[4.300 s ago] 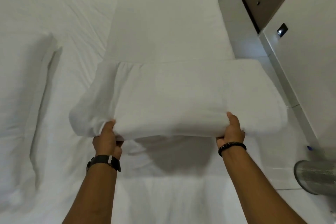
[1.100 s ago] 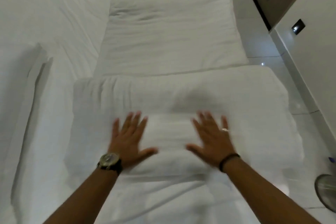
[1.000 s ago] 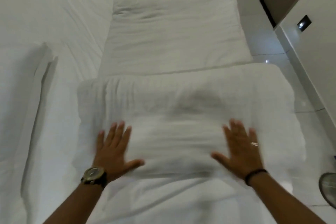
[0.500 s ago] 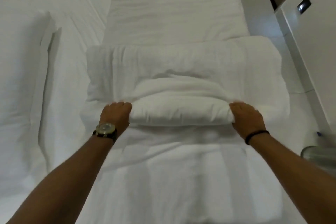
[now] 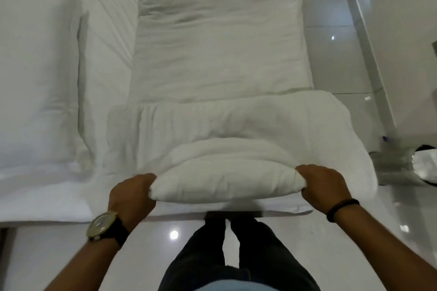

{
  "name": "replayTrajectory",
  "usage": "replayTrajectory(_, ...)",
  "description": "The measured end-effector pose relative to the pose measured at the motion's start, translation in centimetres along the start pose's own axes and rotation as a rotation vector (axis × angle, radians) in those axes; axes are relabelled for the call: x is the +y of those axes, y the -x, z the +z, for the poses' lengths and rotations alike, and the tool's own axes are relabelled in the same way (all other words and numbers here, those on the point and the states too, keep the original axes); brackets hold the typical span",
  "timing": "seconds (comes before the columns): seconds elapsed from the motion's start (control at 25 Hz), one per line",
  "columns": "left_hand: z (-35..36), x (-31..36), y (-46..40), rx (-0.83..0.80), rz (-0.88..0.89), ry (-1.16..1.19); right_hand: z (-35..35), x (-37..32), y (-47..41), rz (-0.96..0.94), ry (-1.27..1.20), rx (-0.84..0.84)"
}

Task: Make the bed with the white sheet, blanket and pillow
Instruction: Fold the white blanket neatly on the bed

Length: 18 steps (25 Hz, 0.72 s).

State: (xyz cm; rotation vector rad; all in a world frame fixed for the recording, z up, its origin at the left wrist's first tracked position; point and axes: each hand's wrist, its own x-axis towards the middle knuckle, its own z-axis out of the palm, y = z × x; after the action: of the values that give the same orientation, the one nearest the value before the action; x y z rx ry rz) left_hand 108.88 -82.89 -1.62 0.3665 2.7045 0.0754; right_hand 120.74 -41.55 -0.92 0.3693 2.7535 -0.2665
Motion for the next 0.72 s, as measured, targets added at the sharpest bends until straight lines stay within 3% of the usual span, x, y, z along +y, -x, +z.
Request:
replayTrajectory(0.12,-8.1,-0.3,1.7,0.268,0.093,0.039,-8.6,-0.8,0.7,-0.036,0.055,-0.076)
replayTrajectory(0.24,-17.6,-0.7,0.5,0.377,0.202,0.018,-18.6,-1.1,-1.6,-0.138,0.083,-0.073)
replayTrajectory(0.44,-28.0,1.9,-16.8,0.544,0.255,-0.129,-27.7,-2.1,-18.6,-0.103,0.191,0.026)
replayTrajectory(0.52,-29.5,3.2,-25.1,0.420,0.092,-0.223,-27.2,-1.8,-26.9,0.037,0.181,0.147)
replayTrajectory(0.6,-26.3,3.9,-31.4,0.187,-0.040,-0.180,-23.6,-1.6,-32.4,0.150,0.065,0.214)
replayTrajectory(0.72,-16.6,4.1,-34.6,-0.054,0.009,-0.235,-14.5,-2.2,-34.2,0.101,-0.018,0.144)
